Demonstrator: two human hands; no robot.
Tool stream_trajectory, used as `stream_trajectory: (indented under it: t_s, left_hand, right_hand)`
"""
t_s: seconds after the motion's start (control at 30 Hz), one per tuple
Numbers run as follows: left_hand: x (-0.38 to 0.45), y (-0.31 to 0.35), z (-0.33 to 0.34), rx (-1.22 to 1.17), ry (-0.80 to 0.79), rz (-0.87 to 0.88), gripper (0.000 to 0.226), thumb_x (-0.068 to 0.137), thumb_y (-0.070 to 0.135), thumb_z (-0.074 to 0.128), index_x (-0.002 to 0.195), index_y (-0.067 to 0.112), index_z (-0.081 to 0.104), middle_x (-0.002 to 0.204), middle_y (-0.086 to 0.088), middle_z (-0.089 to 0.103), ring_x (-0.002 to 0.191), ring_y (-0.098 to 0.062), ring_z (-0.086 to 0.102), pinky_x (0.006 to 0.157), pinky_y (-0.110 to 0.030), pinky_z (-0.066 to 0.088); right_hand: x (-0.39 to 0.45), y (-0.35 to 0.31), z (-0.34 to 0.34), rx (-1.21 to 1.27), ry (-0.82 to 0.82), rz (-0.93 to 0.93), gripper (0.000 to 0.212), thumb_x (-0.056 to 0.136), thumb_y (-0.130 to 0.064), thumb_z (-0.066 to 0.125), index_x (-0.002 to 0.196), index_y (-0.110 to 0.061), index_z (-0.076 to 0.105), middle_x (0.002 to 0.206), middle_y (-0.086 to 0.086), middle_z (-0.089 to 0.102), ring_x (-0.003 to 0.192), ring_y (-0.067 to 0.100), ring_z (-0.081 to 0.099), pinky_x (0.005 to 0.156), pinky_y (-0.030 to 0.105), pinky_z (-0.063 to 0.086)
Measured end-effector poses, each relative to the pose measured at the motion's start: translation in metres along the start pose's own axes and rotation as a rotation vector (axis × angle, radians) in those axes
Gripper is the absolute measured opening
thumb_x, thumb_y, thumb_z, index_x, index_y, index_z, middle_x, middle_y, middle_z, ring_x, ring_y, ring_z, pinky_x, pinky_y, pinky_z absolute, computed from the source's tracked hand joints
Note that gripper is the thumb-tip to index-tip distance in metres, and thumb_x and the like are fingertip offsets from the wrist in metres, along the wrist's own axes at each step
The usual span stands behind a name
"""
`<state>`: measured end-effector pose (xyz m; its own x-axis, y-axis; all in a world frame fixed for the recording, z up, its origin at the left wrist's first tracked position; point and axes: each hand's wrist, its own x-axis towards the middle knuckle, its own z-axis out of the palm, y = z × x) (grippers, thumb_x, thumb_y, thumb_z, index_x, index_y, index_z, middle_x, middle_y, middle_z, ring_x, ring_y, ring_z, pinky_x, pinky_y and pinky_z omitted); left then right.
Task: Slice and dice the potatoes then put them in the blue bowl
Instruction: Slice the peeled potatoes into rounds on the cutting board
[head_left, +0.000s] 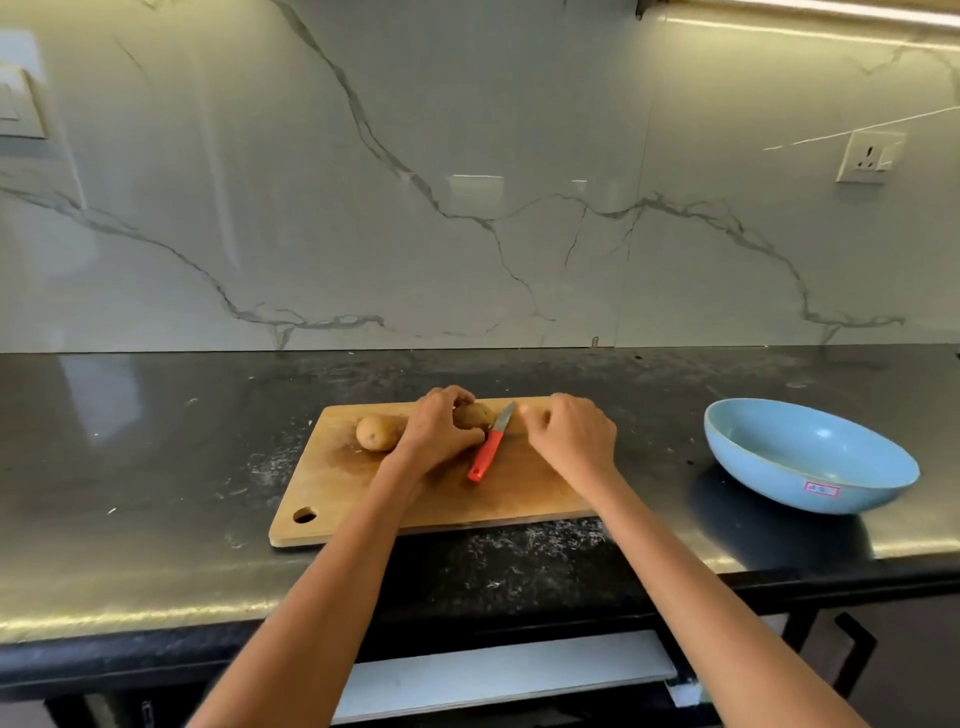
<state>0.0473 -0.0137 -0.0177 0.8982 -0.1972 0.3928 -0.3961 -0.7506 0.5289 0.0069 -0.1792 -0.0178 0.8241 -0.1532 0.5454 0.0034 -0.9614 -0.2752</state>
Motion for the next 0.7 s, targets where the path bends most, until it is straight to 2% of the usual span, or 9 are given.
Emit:
stream_trajectory:
  t_s: [0.07, 0.13, 0.23, 0.43, 0.57, 0.7]
  left_hand:
    - [0.0, 0.0, -0.001, -0.017, -0.004, -0.006, 0.047, 0.079, 0.023, 0.07, 0.122, 0.014, 0.053, 0.122, -0.008, 0.055, 0.107, -0.02, 0.052, 0.082, -0.022, 0.041]
    - [0.0, -0.002, -0.001, -0.033, -0.011, -0.013, 0.048, 0.08, 0.021, 0.069, 0.124, 0.014, 0.051, 0.125, -0.008, 0.054, 0.109, -0.019, 0.051, 0.082, -0.021, 0.039]
    - [-0.001, -0.004, -0.004, -0.05, -0.021, -0.025, 0.053, 0.079, 0.016, 0.069, 0.128, 0.015, 0.049, 0.13, -0.007, 0.051, 0.114, -0.02, 0.05, 0.088, -0.024, 0.041]
    - [0.001, -0.004, -0.004, -0.023, -0.035, -0.018, 0.057, 0.078, 0.012, 0.071, 0.13, 0.016, 0.048, 0.132, -0.008, 0.048, 0.117, -0.022, 0.047, 0.096, -0.029, 0.042]
    - [0.001, -0.005, -0.004, 0.025, -0.054, -0.046, 0.057, 0.078, 0.021, 0.071, 0.13, 0.018, 0.048, 0.131, -0.011, 0.043, 0.119, -0.025, 0.04, 0.101, -0.034, 0.036]
    - [-0.001, -0.002, -0.001, 0.048, -0.043, -0.11, 0.049, 0.084, 0.037, 0.063, 0.124, 0.016, 0.044, 0.124, -0.01, 0.044, 0.107, -0.021, 0.045, 0.091, -0.03, 0.04]
  right_hand:
    - [0.005, -0.018, 0.008, 0.076, -0.166, 0.012, 0.04, 0.087, -0.044, 0.054, 0.059, -0.018, 0.043, 0.056, -0.005, 0.043, 0.054, 0.016, 0.046, 0.046, 0.023, 0.028]
    - [0.013, -0.031, 0.013, 0.102, -0.299, 0.051, 0.035, 0.08, -0.04, 0.058, 0.059, -0.019, 0.038, 0.057, -0.004, 0.041, 0.061, 0.019, 0.048, 0.043, 0.024, 0.025]
    - [0.025, -0.04, 0.009, 0.057, -0.381, 0.125, 0.027, 0.075, -0.033, 0.061, 0.065, -0.017, 0.041, 0.062, -0.002, 0.045, 0.066, 0.02, 0.05, 0.044, 0.024, 0.028]
    - [0.025, -0.028, 0.019, 0.066, -0.318, 0.114, 0.018, 0.085, -0.026, 0.06, 0.093, -0.012, 0.051, 0.073, 0.002, 0.05, 0.071, 0.021, 0.053, 0.045, 0.025, 0.03]
    - [0.024, -0.019, 0.019, 0.119, -0.26, 0.103, 0.011, 0.09, -0.018, 0.053, 0.082, -0.011, 0.049, 0.063, -0.001, 0.046, 0.064, 0.021, 0.053, 0.045, 0.025, 0.031]
    - [0.027, -0.015, 0.02, 0.242, -0.152, 0.107, 0.019, 0.097, -0.019, 0.046, 0.08, -0.01, 0.049, 0.074, 0.004, 0.055, 0.059, 0.02, 0.056, 0.046, 0.024, 0.039]
